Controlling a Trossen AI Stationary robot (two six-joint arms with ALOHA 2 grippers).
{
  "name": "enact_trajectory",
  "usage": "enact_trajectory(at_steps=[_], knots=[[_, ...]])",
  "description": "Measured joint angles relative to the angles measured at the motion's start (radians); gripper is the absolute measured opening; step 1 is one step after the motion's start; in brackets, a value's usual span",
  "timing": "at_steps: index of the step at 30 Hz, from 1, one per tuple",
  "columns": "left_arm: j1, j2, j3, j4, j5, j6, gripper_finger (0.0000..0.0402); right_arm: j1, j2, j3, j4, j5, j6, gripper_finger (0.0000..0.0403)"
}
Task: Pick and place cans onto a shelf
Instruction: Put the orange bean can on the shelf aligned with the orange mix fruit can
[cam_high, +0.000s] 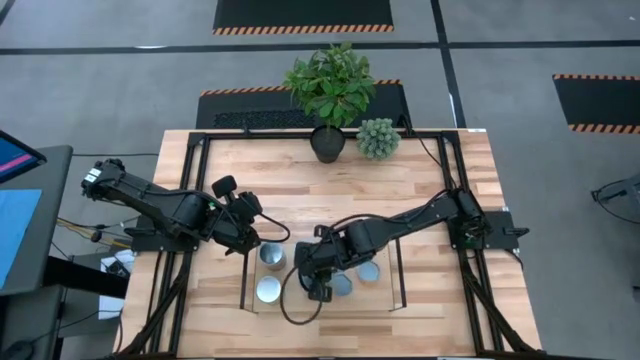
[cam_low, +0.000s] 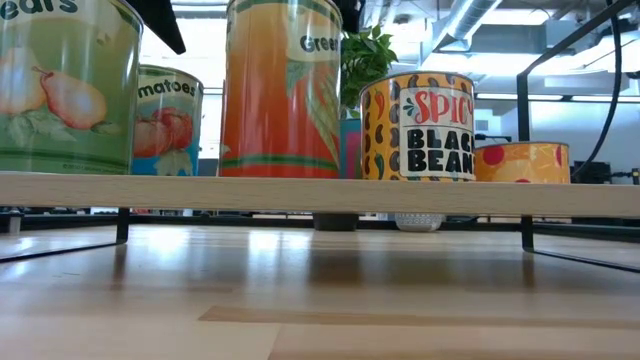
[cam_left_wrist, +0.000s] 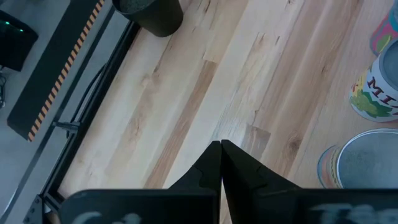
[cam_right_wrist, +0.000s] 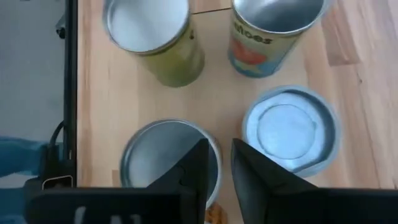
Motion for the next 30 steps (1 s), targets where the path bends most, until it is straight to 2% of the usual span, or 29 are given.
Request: enact_trajectory(at_steps=[6,20,30], knots=[[0.000,0.000,0.000,0.000,-0.001,0.000,0.0000,0.025,0.001,0.000,-0.008,-0.047,-0.005,0.0091],[0.000,0.000,0.000,0.000,-0.002,0.000,0.0000,0.037,0.033,0.002,0.048,-0.050,-0.005,0.0092],[0.000,0.000,0.000,0.000,-0.002,0.000,0.0000,0.023,0.067,0.000,0.131,-0.154,0.021,0.0092]])
